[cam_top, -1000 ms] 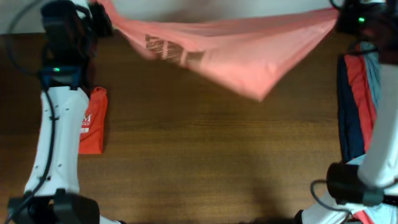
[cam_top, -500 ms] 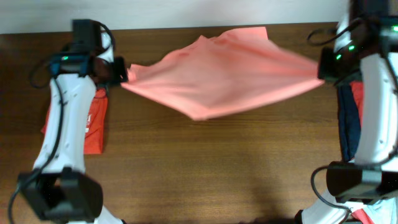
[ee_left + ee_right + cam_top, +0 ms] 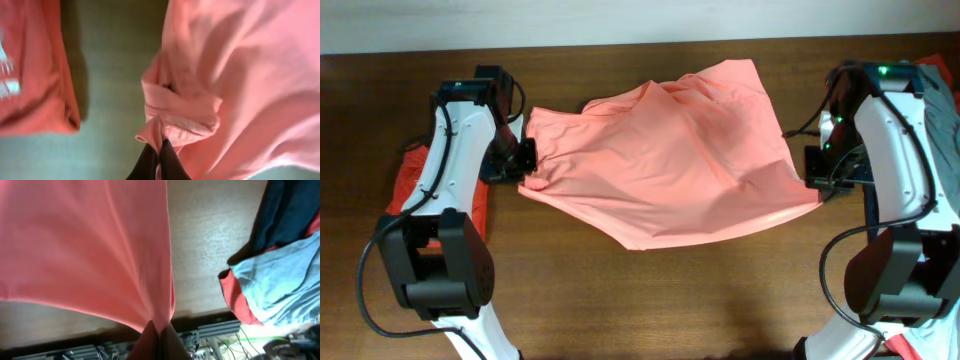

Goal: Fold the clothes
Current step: 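Lower the shirt flat onto the table with both grippers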

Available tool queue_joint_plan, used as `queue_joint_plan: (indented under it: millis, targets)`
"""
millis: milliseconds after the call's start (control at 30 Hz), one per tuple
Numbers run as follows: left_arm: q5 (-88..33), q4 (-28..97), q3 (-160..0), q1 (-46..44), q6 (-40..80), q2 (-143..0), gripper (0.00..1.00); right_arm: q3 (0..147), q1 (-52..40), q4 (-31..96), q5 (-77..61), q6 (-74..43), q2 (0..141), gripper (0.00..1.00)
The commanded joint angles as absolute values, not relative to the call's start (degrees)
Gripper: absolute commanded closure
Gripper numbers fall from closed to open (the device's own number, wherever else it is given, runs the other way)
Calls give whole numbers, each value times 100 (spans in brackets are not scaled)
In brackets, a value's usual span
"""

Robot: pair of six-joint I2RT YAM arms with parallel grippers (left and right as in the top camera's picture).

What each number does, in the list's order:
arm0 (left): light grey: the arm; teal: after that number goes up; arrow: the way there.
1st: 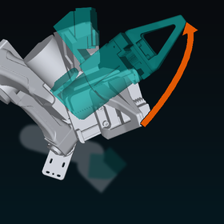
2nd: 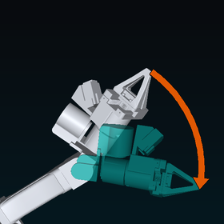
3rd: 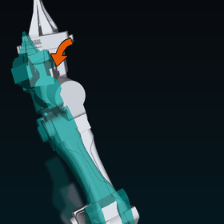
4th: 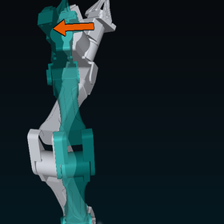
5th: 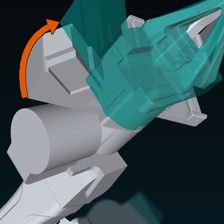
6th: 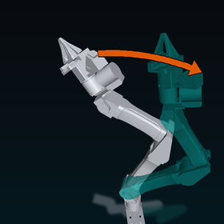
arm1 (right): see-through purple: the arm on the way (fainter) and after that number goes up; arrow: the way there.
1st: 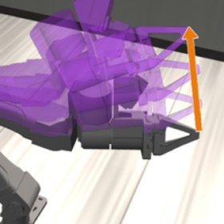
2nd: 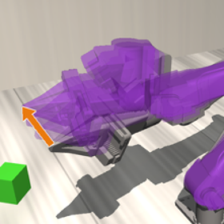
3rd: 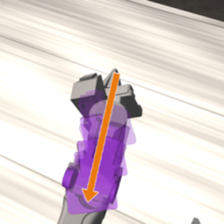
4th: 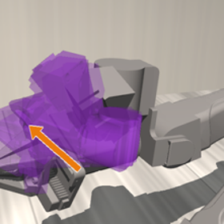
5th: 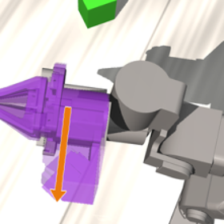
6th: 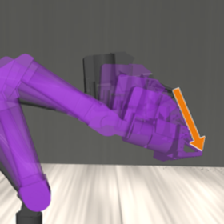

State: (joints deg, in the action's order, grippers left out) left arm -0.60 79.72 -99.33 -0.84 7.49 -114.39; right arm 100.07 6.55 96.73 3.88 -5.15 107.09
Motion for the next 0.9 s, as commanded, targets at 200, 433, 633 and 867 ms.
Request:
queue_joint_plan:
  millis: [200,433,633,867]
  targets:
    - [434,8490,-9935,-71,707,-11443,100,9830,650,9706,519,-491,10355,96]
    - [434,7644,-9926,-71,725,-11443,100,9830,639,8479,458,-469,10355,96]
    - [434,7118,-9780,-71,725,-11443,100,9830,648,7223,480,-340,10396,96]
    - [436,6591,-9035,-71,727,-11443,100,9830,639,6536,449,-244,10849,96]
